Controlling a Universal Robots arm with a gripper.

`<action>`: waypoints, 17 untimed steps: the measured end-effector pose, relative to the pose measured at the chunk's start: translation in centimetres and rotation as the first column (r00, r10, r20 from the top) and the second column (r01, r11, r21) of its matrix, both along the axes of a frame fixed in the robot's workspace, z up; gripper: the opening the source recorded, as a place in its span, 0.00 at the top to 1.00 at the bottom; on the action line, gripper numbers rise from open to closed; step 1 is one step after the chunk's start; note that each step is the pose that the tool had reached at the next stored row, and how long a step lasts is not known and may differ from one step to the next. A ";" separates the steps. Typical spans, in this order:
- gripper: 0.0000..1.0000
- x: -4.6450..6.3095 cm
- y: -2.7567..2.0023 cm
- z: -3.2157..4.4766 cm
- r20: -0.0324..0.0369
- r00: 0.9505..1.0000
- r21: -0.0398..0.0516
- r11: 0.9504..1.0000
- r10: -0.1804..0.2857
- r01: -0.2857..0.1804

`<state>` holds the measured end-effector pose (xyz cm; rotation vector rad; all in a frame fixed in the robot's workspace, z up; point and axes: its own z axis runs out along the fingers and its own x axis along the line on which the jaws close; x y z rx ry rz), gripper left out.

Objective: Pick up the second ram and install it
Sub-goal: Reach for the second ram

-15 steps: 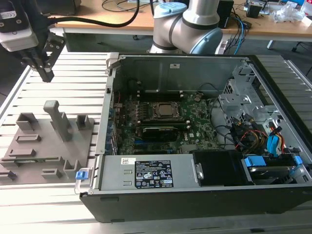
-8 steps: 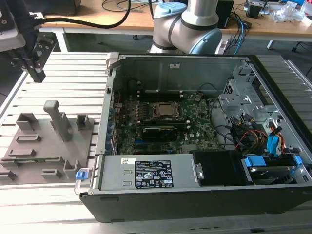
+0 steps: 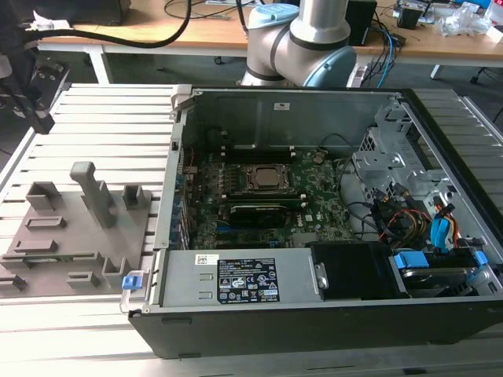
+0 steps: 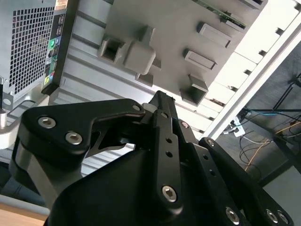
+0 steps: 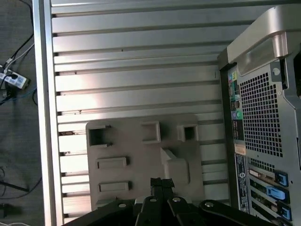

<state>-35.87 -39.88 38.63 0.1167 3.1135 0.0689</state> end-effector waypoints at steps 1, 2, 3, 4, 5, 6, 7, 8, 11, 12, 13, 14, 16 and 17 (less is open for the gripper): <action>0.89 -0.4 0.00 -0.02 0.000 1.000 0.000 1.000 0.000 0.000; 0.89 -0.7 0.00 -0.05 0.000 1.000 0.000 1.000 0.000 0.000; 0.89 -1.0 0.00 -0.06 0.000 1.000 0.000 1.000 0.000 0.000; 0.89 -1.3 0.00 -0.07 0.000 1.000 0.000 1.000 0.000 0.000; 0.89 -1.5 0.00 -0.09 0.000 1.000 0.000 1.000 0.000 0.000; 0.89 -1.7 0.00 -0.11 0.000 1.000 0.000 1.000 0.000 0.000; 0.89 -1.9 0.00 -0.12 0.000 1.000 0.000 1.000 0.000 0.000; 0.89 -2.1 0.00 -0.13 0.000 1.000 0.000 1.000 0.000 0.000; 0.89 -2.7 0.00 -0.19 0.000 1.000 0.000 1.000 0.000 0.000; 0.89 -2.9 -0.01 -0.22 0.000 1.000 0.000 1.000 0.000 0.000; 0.89 -3.1 -0.15 -0.26 0.000 1.000 0.000 1.000 0.000 0.000; 0.89 -3.1 -0.51 -0.29 0.000 1.000 -0.001 1.000 0.000 0.000; 0.89 -3.1 -0.88 -0.33 0.000 1.000 -0.004 1.000 0.000 0.000; 0.89 -3.1 -1.11 -0.36 0.000 1.000 -0.005 1.000 0.000 0.000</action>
